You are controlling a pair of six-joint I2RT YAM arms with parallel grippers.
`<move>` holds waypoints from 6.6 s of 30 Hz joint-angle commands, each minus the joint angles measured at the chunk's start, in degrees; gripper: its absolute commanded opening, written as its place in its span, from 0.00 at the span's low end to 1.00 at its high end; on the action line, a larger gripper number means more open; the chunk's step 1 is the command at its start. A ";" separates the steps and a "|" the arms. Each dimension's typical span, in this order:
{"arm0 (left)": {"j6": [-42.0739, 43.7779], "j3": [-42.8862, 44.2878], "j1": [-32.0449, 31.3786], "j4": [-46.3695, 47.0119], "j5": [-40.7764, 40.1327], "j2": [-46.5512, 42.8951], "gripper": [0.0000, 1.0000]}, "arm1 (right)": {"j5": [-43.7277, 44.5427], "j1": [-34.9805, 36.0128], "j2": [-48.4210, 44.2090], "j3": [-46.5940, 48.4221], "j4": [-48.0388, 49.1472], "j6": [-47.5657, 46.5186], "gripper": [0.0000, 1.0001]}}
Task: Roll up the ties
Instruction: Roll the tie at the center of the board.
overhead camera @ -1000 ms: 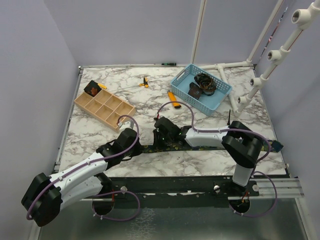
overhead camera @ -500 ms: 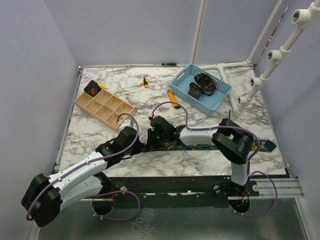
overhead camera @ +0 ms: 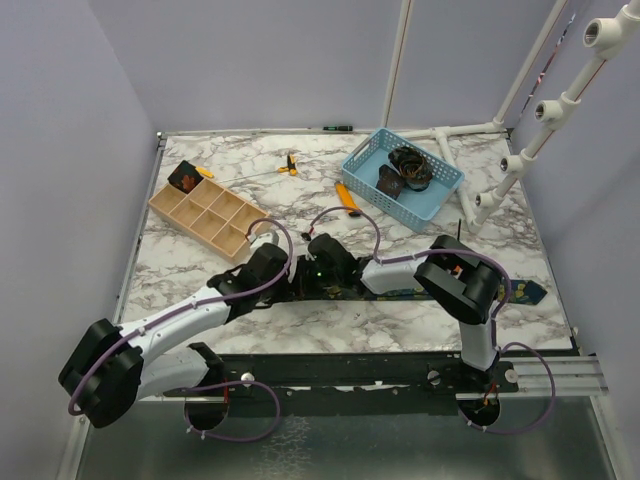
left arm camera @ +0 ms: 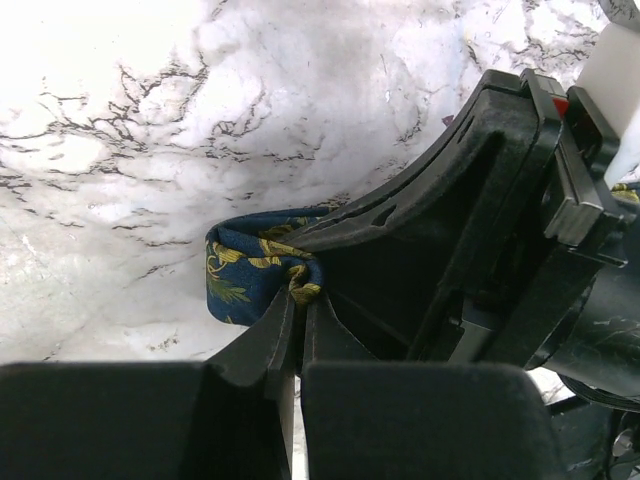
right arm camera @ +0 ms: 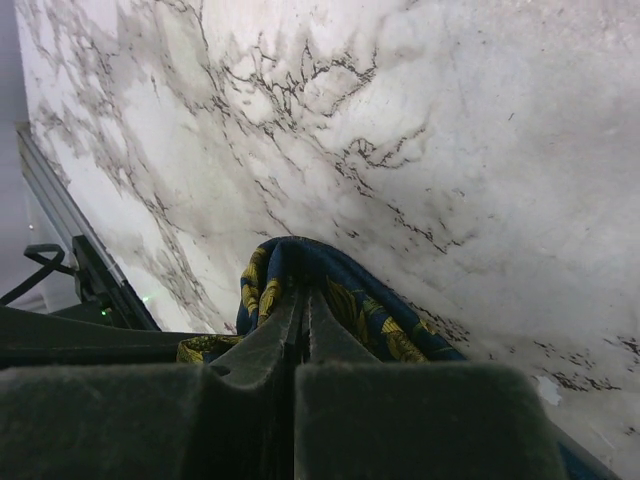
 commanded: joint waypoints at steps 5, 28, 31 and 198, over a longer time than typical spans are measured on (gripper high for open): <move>1.14 4.85 -1.99 -3.44 -4.07 5.38 0.00 | -5.08 1.63 4.24 -5.92 16.05 1.67 0.04; 2.16 13.31 -2.70 -13.49 -17.34 10.93 0.00 | 13.71 1.67 -10.08 -7.42 -4.32 -0.24 0.34; 2.28 13.77 -2.69 -14.00 -17.49 10.99 0.00 | 11.26 1.66 -7.60 -4.39 -4.48 -1.16 0.26; -0.62 18.63 -8.41 -17.81 -22.86 17.23 0.00 | 24.34 -3.54 -20.48 -13.35 -6.72 7.43 0.36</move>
